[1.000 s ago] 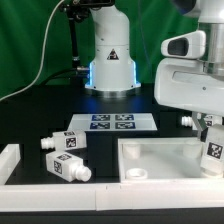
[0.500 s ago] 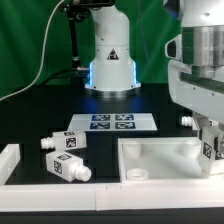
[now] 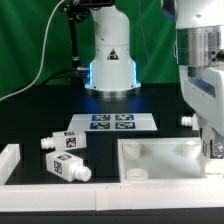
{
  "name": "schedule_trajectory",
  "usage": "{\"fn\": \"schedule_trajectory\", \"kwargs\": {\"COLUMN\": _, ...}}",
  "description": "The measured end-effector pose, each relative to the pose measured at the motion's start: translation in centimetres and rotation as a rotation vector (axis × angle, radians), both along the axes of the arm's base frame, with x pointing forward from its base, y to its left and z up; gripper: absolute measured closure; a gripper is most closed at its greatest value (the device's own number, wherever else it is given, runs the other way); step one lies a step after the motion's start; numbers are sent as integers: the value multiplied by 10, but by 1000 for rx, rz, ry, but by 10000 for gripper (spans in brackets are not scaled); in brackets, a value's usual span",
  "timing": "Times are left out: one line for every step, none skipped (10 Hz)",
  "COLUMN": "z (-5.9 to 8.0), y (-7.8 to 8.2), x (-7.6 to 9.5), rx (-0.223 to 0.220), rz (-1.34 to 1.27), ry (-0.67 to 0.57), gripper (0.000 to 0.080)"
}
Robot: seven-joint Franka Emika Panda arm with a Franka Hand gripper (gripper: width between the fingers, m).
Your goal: Assemble one leg
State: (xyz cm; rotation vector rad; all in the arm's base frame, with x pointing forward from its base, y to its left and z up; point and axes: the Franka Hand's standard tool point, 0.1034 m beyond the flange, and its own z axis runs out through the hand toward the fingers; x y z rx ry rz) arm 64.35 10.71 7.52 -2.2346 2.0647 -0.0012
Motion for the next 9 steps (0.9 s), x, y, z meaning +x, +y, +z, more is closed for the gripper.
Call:
{"fn": "schedule_trajectory", "kwargs": {"z": 3, "y": 5, "x": 2, "rx": -20, "rz": 172, "ry": -9, "gripper": 277}}
{"fn": "schedule_trajectory", "kwargs": {"z": 6, "y": 12, "x": 5, "rx": -46, "rz": 416, "ry": -30, "gripper": 173}}
{"fn": "schedule_trajectory", "kwargs": {"z": 5, "y": 17, "x": 3, "rx": -50, "rz": 548, "ry": -32, "gripper": 157}}
{"fn": "schedule_trajectory", "kwargs": {"z": 5, "y": 16, "x": 3, "rx": -55, "rz": 629, "ry": -38, "gripper": 157}}
{"fn": "schedule_trajectory", "kwargs": {"z": 5, "y": 16, "x": 3, "rx": -60, "rz": 705, "ry": -43, "gripper": 151}}
{"fn": "schedule_trajectory", "kwargs": {"z": 5, "y": 14, "x": 4, "rx": -72, "rz": 826, "ry": -50, "gripper": 151}}
{"fn": "schedule_trajectory", "kwargs": {"z": 5, "y": 8, "x": 5, "rx": -92, "rz": 1014, "ry": -60, "gripper": 150}}
{"fn": "schedule_trajectory", "kwargs": {"z": 5, "y": 1, "x": 6, "rx": -104, "rz": 1188, "ry": -71, "gripper": 150}}
{"fn": "schedule_trajectory", "kwargs": {"z": 4, "y": -4, "x": 7, "rx": -115, "rz": 1341, "ry": -81, "gripper": 150}}
